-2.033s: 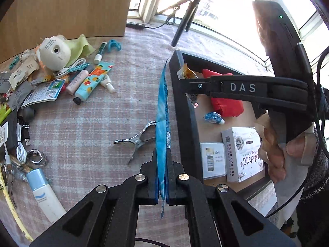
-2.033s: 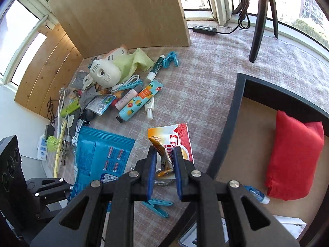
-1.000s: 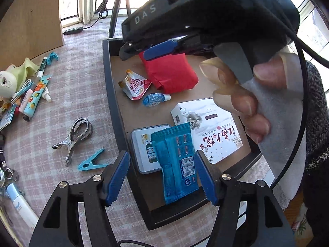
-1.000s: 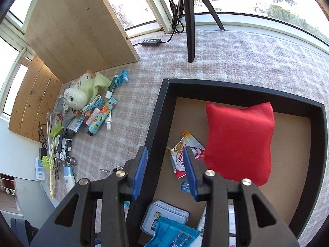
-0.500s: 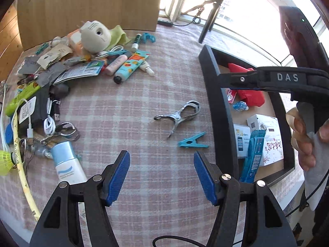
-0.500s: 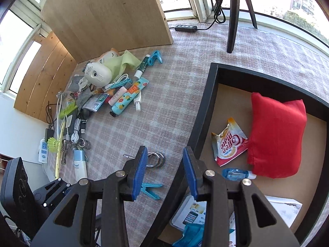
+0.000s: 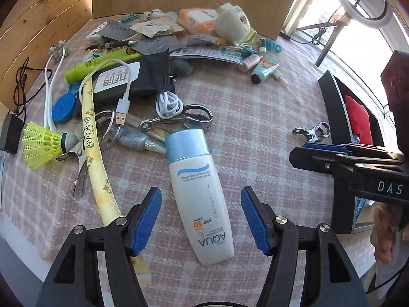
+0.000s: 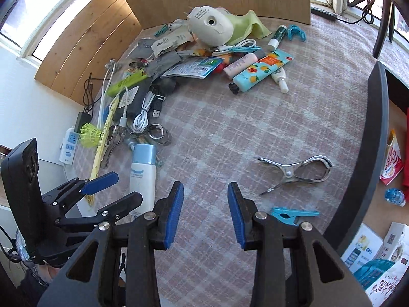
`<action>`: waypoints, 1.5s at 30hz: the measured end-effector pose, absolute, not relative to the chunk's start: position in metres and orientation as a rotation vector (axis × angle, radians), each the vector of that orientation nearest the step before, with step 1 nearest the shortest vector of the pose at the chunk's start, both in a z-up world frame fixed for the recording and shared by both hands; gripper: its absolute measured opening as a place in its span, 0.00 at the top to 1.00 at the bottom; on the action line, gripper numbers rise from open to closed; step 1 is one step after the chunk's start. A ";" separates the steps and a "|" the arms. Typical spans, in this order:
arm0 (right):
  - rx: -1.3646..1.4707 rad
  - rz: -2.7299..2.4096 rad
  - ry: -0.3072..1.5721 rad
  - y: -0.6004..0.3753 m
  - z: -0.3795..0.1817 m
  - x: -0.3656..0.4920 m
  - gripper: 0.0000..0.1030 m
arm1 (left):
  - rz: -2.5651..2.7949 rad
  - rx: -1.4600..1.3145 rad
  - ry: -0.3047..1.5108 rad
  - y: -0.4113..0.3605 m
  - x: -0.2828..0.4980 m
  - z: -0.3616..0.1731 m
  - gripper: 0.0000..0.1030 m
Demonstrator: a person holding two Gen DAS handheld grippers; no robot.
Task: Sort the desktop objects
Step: 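Grasp the white AQUA sunscreen bottle with the right gripper, then carry the sunscreen bottle into the tray and lower it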
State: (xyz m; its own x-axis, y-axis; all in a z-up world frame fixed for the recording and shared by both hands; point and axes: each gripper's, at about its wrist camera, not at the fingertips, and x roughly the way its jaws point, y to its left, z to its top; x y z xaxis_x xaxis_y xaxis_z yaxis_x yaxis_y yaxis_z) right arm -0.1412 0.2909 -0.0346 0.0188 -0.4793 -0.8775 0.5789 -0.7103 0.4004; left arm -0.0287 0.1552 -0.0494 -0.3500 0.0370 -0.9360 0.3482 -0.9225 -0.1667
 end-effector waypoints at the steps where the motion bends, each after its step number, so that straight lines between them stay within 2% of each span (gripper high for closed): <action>1: 1.548 -1.776 0.111 0.284 -0.038 -0.137 0.66 | -2.379 1.675 0.512 0.152 -0.026 -0.052 0.40; 10: 1.626 -1.672 0.112 0.238 -0.070 -0.116 0.66 | -2.398 1.755 0.537 0.154 -0.020 -0.071 0.40; 18: 1.692 -1.619 0.051 0.219 -0.086 -0.116 0.66 | -2.423 1.746 0.692 0.135 -0.024 -0.080 0.40; 21: 1.709 -1.593 -0.013 0.216 -0.087 -0.120 0.67 | -2.401 1.751 0.783 0.125 -0.026 -0.085 0.47; 25: 1.698 -1.554 -0.070 0.212 -0.085 -0.121 0.66 | -2.412 1.727 0.739 0.125 -0.024 -0.083 0.48; 31: 1.679 -1.517 0.003 0.188 -0.090 -0.118 0.65 | -2.398 1.685 0.705 0.132 -0.025 -0.084 0.50; 33: 1.662 -1.525 0.018 0.183 -0.092 -0.115 0.62 | -2.380 1.675 0.690 0.133 -0.025 -0.083 0.57; 36: 1.650 -1.540 0.013 0.186 -0.090 -0.116 0.62 | -2.376 1.660 0.752 0.131 -0.023 -0.080 0.57; 45: 1.600 -1.560 0.006 0.218 -0.069 -0.129 0.62 | -2.434 1.622 0.730 0.164 -0.035 -0.055 0.57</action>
State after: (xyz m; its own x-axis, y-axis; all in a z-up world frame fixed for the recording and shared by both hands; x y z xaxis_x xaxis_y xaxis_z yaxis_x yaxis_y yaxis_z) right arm -0.1294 0.2182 -0.0686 0.2121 -0.5465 -0.8102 0.5531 -0.6164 0.5605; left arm -0.0351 0.1641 -0.0549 -0.4154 0.1575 -0.8959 0.3613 -0.8753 -0.3215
